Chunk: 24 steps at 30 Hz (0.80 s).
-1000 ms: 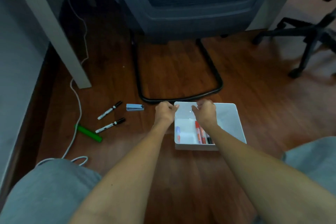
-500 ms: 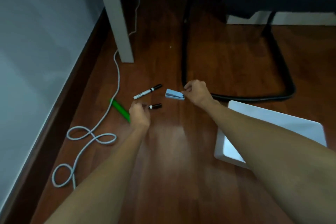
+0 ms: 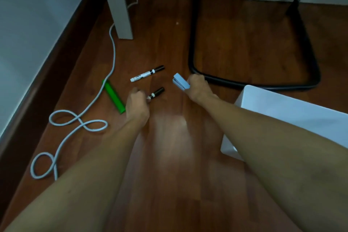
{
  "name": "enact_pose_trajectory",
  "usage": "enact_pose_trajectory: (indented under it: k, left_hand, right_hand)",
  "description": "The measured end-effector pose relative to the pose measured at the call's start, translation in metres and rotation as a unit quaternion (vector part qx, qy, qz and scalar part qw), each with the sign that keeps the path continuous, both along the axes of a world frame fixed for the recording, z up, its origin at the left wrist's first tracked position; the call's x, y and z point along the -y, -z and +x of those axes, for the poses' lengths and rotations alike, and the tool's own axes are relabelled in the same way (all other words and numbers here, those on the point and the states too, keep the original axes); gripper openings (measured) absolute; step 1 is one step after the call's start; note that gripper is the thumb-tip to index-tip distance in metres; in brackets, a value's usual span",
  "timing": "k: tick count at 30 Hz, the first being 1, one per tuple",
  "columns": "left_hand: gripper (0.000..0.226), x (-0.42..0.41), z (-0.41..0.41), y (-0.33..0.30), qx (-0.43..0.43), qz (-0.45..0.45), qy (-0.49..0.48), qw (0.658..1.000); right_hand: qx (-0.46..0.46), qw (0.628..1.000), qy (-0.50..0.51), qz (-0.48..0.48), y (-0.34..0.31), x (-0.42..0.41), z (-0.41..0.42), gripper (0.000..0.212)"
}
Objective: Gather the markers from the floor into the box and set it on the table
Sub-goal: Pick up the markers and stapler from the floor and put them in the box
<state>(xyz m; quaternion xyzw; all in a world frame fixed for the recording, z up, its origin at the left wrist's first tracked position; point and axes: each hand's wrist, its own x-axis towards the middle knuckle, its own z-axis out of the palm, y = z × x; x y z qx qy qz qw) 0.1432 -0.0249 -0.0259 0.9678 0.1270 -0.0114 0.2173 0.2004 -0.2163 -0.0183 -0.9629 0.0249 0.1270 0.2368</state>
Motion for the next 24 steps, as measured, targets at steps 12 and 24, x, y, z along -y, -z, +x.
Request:
enact_pose_trajectory:
  k: [12, 24]
  left_hand:
    - [0.022, 0.106, 0.006, -0.144, 0.03, -0.21, 0.013, 0.977]
    - [0.017, 0.244, -0.055, -0.209, -0.103, -0.268, 0.108, 0.952]
  right_hand:
    - [0.022, 0.967, 0.211, 0.138, -0.125, 0.078, -0.059, 0.019]
    - [0.031, 0.925, 0.346, 0.152, -0.191, 0.163, -0.161, 0.031]
